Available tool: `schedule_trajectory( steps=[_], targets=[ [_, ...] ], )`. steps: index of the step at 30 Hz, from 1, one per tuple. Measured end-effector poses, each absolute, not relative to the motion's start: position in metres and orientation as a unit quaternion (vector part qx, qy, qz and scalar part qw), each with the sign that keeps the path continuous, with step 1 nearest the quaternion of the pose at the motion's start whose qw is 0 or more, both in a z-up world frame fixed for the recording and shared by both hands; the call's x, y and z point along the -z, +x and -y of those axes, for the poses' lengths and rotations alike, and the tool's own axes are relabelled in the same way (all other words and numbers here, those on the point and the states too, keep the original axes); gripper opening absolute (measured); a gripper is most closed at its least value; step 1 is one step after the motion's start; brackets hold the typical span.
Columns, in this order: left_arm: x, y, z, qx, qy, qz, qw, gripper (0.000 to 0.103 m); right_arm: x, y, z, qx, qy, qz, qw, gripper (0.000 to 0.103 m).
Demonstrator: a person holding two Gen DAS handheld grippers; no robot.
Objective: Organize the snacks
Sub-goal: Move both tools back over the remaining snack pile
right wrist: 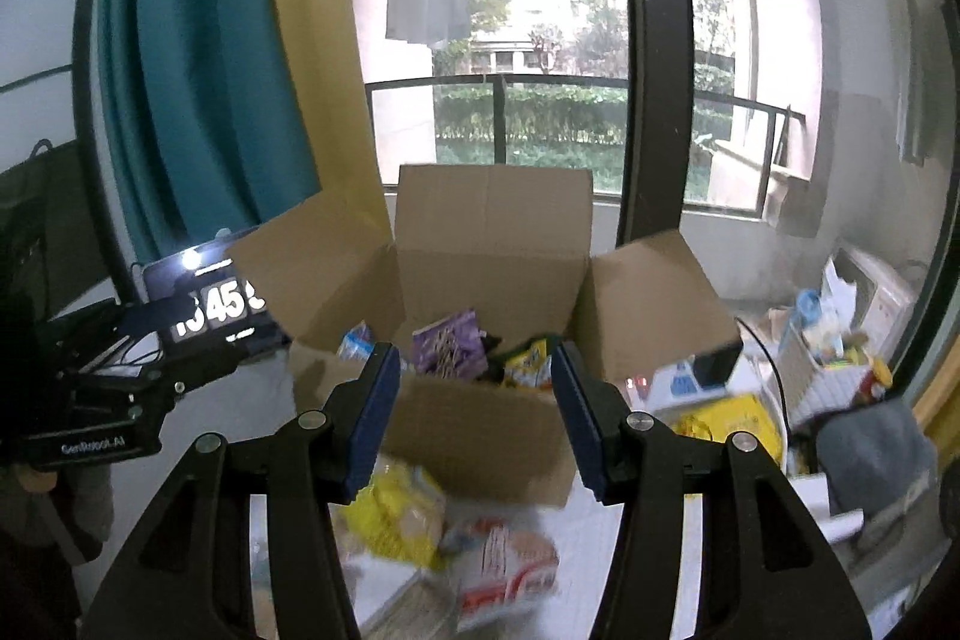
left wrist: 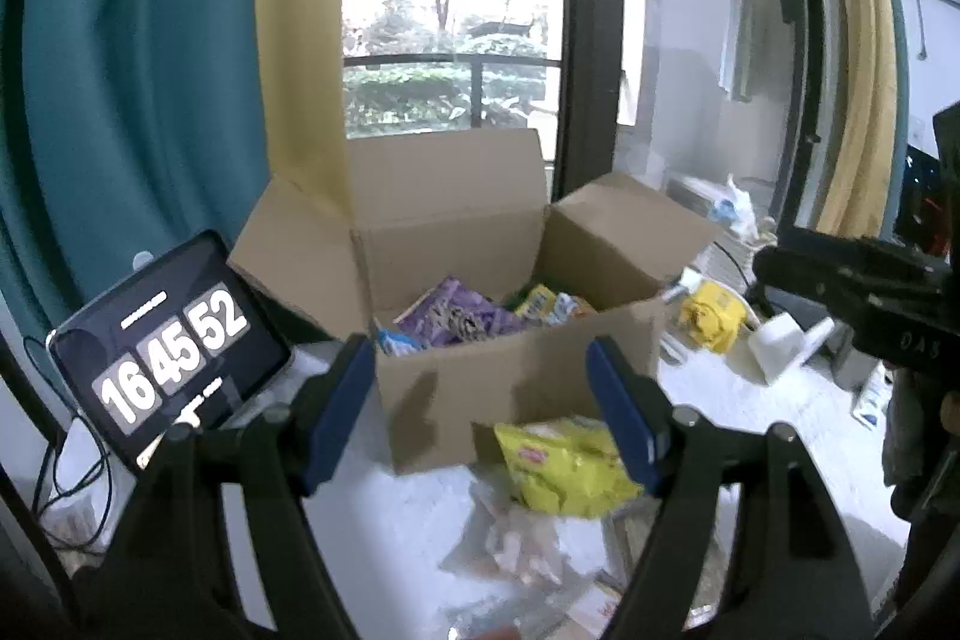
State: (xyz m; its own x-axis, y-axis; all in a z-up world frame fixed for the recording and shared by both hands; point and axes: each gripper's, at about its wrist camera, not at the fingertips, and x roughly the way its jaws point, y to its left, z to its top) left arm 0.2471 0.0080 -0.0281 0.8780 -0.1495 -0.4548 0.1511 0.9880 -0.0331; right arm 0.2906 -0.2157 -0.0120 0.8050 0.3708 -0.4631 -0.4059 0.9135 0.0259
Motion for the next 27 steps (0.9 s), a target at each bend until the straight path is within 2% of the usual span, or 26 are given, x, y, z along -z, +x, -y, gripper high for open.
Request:
schedule_trajectory(
  steps=[8, 10, 11, 25, 27],
  targets=[
    [0.043, 0.205, 0.000, 0.086, -0.006, -0.247, 0.965, 0.075, 0.029, 0.243, 0.240, -0.192, -0.021, -0.255, 0.947, 0.058],
    [0.051, 0.194, 0.001, 0.088, -0.008, -0.255, 0.963, 0.075, 0.035, 0.232, 0.245, -0.192, -0.015, -0.262, 0.946, 0.070],
    [0.054, 0.189, 0.001, 0.089, -0.008, -0.258, 0.962, 0.075, 0.039, 0.227, 0.248, -0.192, -0.011, -0.266, 0.944, 0.071],
    [0.105, 0.135, -0.004, 0.081, -0.030, -0.308, 0.947, 0.077, 0.088, 0.171, 0.278, -0.173, 0.012, -0.316, 0.933, 0.074],
    [0.109, 0.128, -0.004, 0.081, -0.032, -0.310, 0.947, 0.081, 0.091, 0.165, 0.280, -0.171, 0.018, -0.319, 0.932, 0.075]
  ],
)
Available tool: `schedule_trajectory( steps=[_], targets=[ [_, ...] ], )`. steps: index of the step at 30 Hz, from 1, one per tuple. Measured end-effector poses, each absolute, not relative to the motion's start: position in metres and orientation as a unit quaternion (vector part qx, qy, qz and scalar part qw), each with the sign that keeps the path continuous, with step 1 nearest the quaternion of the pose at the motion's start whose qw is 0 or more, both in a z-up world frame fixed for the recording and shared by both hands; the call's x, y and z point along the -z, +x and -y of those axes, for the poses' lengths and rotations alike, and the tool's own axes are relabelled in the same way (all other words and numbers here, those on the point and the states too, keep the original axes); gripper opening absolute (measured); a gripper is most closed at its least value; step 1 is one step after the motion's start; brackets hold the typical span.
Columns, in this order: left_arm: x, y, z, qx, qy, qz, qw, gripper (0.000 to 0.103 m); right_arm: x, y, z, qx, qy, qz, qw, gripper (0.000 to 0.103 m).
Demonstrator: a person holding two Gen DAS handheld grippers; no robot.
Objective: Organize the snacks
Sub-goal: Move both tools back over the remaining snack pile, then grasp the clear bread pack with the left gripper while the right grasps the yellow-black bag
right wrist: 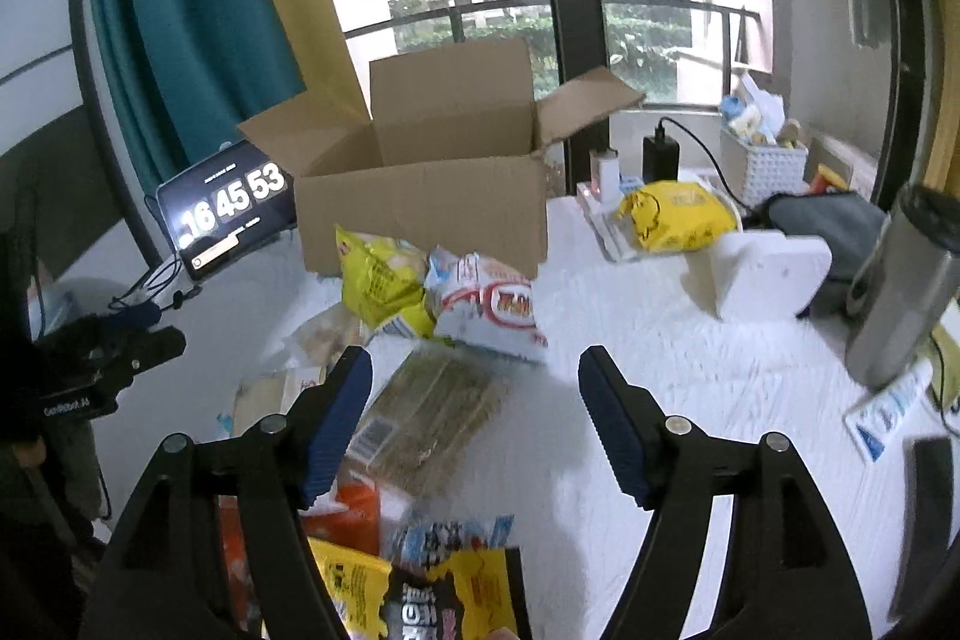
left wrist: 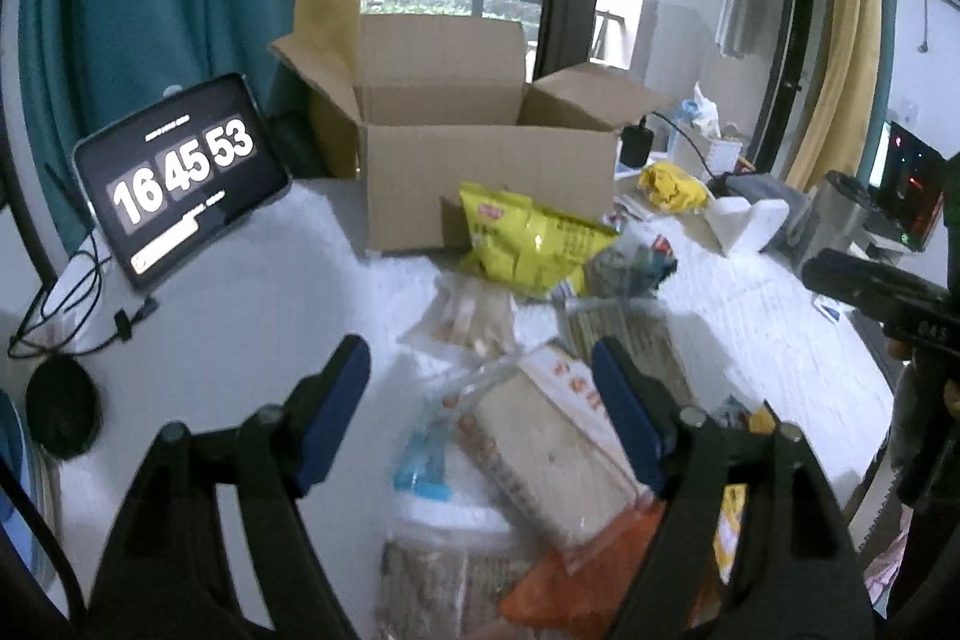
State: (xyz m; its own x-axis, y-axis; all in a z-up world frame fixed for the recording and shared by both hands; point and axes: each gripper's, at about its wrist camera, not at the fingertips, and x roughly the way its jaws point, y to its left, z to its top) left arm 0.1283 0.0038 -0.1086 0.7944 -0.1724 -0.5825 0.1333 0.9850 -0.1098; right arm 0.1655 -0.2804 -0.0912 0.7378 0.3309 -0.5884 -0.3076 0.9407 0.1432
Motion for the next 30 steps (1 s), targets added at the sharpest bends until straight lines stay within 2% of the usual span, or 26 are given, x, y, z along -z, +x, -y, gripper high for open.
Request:
schedule_trajectory(
  steps=[5, 20, 23, 26, 30],
  targets=[
    [0.124, 0.116, -0.006, 0.083, -0.043, -0.331, 0.939, 0.085, 0.105, 0.154, 0.282, -0.172, 0.017, -0.336, 0.926, 0.079],
    [0.190, 0.076, -0.012, 0.073, -0.047, -0.418, 0.904, 0.087, 0.172, 0.122, 0.286, -0.179, 0.005, -0.413, 0.893, 0.081],
    [0.196, 0.067, -0.015, 0.076, -0.047, -0.422, 0.902, 0.094, 0.182, 0.118, 0.287, -0.190, 0.012, -0.428, 0.884, 0.081],
    [0.202, 0.062, -0.015, 0.085, -0.040, -0.430, 0.898, 0.095, 0.188, 0.114, 0.283, -0.206, 0.020, -0.438, 0.875, 0.081],
    [0.208, 0.053, -0.019, 0.087, -0.037, -0.432, 0.897, 0.096, 0.194, 0.111, 0.274, -0.218, 0.015, -0.447, 0.867, 0.090]
  ],
)
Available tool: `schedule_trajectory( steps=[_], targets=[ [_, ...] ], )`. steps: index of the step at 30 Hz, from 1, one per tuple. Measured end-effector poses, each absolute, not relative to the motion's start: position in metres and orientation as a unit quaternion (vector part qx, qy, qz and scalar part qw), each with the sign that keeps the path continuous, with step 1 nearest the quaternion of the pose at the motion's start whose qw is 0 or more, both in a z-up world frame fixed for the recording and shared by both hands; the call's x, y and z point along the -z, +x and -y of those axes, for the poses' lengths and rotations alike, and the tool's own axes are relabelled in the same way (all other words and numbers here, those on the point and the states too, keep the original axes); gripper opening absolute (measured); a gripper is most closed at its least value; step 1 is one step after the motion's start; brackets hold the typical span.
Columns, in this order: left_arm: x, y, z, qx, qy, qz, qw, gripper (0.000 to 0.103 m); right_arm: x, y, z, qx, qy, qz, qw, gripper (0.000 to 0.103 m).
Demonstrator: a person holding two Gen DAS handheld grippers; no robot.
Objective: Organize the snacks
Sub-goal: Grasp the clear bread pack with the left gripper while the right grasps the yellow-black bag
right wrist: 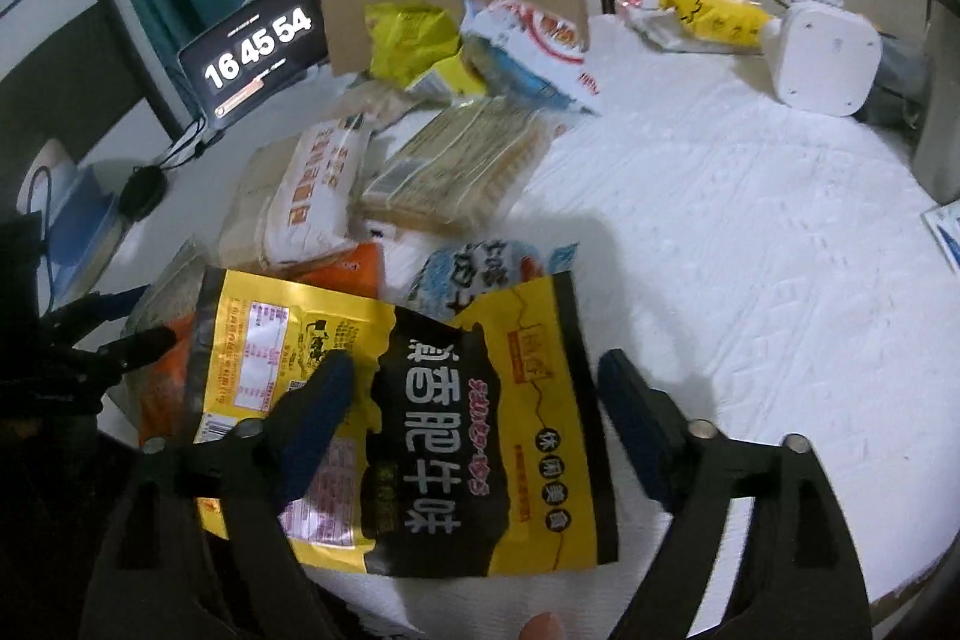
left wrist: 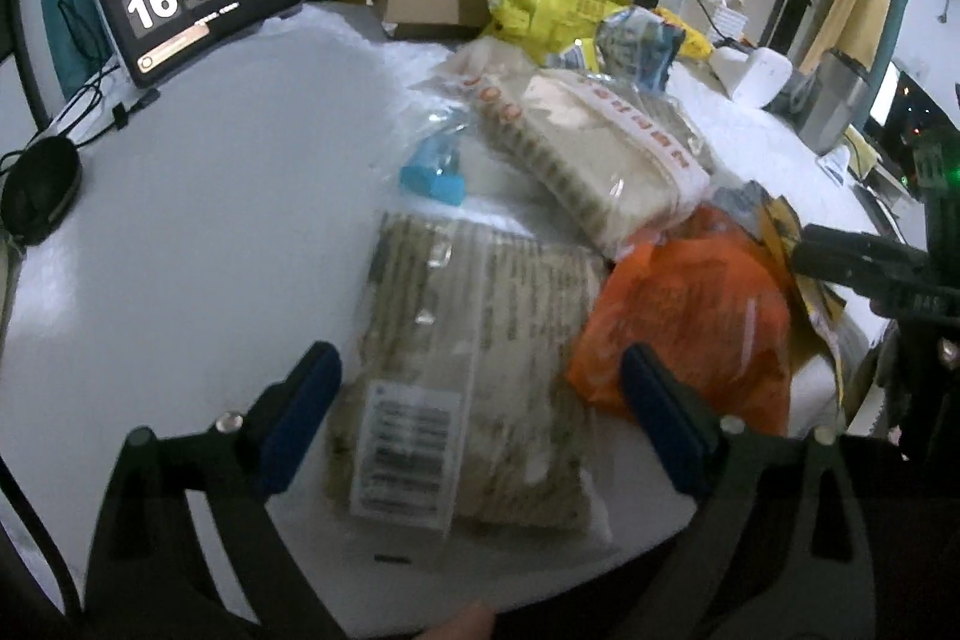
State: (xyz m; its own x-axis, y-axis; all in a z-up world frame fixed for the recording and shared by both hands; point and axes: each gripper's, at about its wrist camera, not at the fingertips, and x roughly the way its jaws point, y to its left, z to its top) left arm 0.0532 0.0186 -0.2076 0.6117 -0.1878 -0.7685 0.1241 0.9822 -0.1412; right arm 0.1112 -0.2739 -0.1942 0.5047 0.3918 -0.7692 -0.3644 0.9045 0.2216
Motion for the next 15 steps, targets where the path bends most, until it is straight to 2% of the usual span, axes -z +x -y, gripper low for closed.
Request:
schedule_trajectory(
  steps=[7, 12, 14, 15],
  targets=[
    [0.215, 0.054, -0.020, 0.091, -0.031, -0.445, 0.890, 0.099, 0.206, 0.111, 0.264, -0.214, -0.006, -0.457, 0.863, 0.093],
    [0.220, 0.057, -0.004, 0.064, 0.019, -0.443, 0.894, 0.102, 0.208, 0.105, 0.259, -0.201, -0.020, -0.444, 0.873, 0.092],
    [0.221, 0.059, -0.004, 0.055, 0.022, -0.444, 0.894, 0.102, 0.209, 0.103, 0.257, -0.193, -0.031, -0.444, 0.875, 0.087],
    [0.221, 0.061, -0.005, 0.052, 0.021, -0.444, 0.894, 0.102, 0.209, 0.103, 0.255, -0.188, -0.044, -0.442, 0.876, 0.078]
  ],
)
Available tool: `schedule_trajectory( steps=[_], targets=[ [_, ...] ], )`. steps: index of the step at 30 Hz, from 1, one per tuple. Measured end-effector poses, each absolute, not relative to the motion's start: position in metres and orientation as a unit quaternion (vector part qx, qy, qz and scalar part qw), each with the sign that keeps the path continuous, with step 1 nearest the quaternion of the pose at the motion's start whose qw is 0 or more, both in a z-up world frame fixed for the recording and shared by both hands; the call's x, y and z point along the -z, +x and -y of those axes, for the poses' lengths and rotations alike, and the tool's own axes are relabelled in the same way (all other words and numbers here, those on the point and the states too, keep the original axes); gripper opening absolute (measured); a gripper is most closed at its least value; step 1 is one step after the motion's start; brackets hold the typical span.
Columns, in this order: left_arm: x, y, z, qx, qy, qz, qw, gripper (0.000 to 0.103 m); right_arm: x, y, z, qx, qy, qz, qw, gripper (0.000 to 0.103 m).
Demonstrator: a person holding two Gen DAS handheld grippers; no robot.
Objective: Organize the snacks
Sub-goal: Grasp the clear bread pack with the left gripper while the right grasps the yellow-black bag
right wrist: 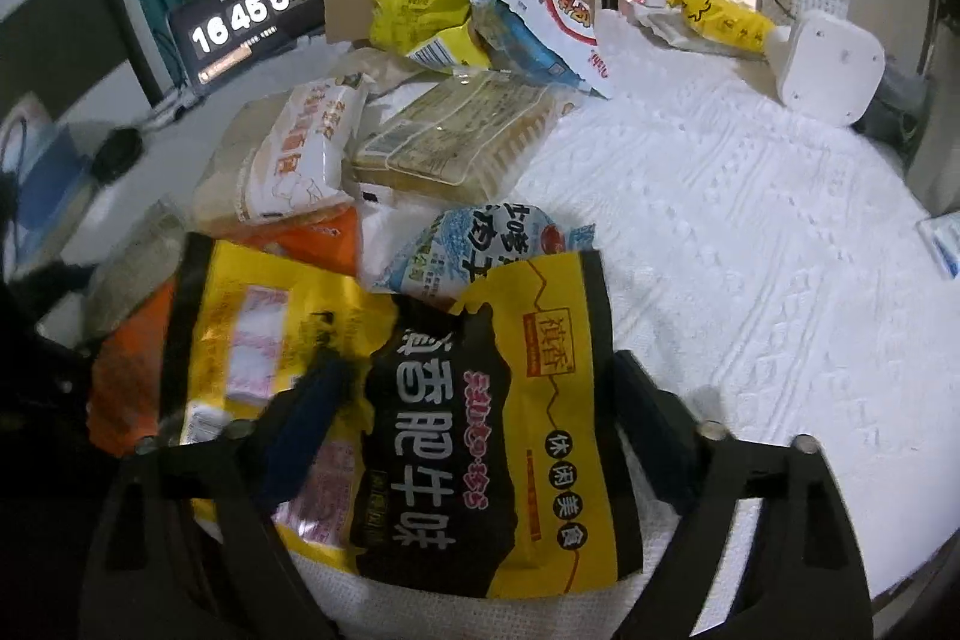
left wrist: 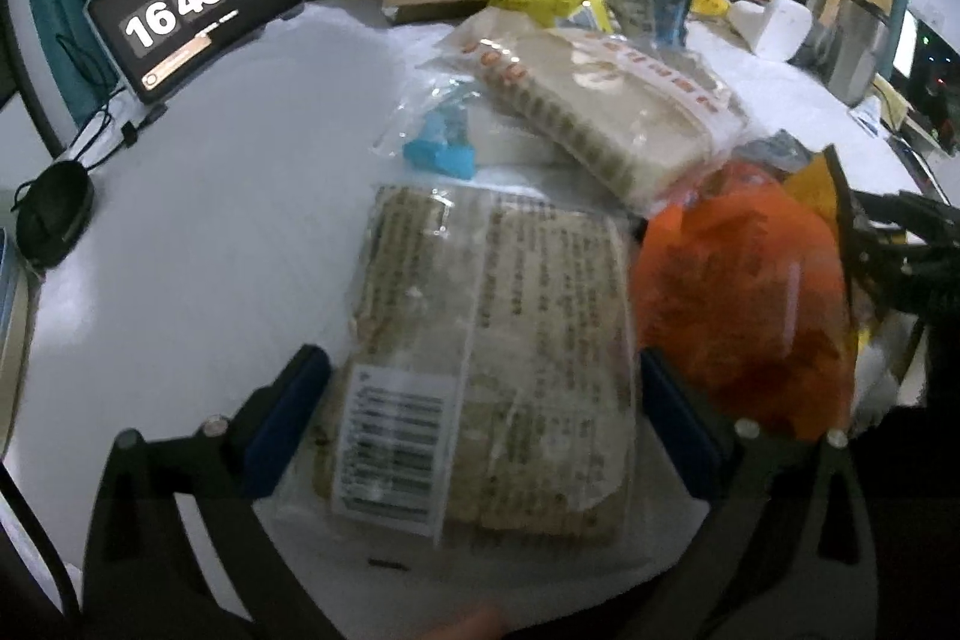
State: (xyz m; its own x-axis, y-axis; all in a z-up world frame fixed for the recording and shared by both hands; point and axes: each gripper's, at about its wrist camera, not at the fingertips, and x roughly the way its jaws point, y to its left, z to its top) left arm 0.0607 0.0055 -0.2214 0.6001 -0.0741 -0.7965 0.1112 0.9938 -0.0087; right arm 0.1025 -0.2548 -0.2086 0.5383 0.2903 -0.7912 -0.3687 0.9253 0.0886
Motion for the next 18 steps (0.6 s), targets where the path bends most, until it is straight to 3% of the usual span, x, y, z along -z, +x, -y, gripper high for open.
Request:
schedule_trajectory(
  steps=[2, 4, 7, 18],
  targets=[
    [0.222, 0.064, -0.009, 0.044, 0.019, -0.446, 0.894, 0.101, 0.208, 0.101, 0.253, -0.190, -0.057, -0.438, 0.877, 0.070],
    [0.220, 0.067, -0.015, 0.038, 0.011, -0.444, 0.895, 0.092, 0.206, 0.101, 0.254, -0.195, -0.056, -0.436, 0.877, 0.047],
    [0.217, 0.070, -0.021, 0.042, 0.006, -0.441, 0.896, 0.083, 0.205, 0.104, 0.262, -0.198, -0.036, -0.443, 0.874, 0.035],
    [0.206, 0.078, -0.026, 0.058, -0.007, -0.427, 0.903, 0.075, 0.164, 0.111, 0.283, -0.199, -0.035, -0.407, 0.891, 0.026]
  ],
)
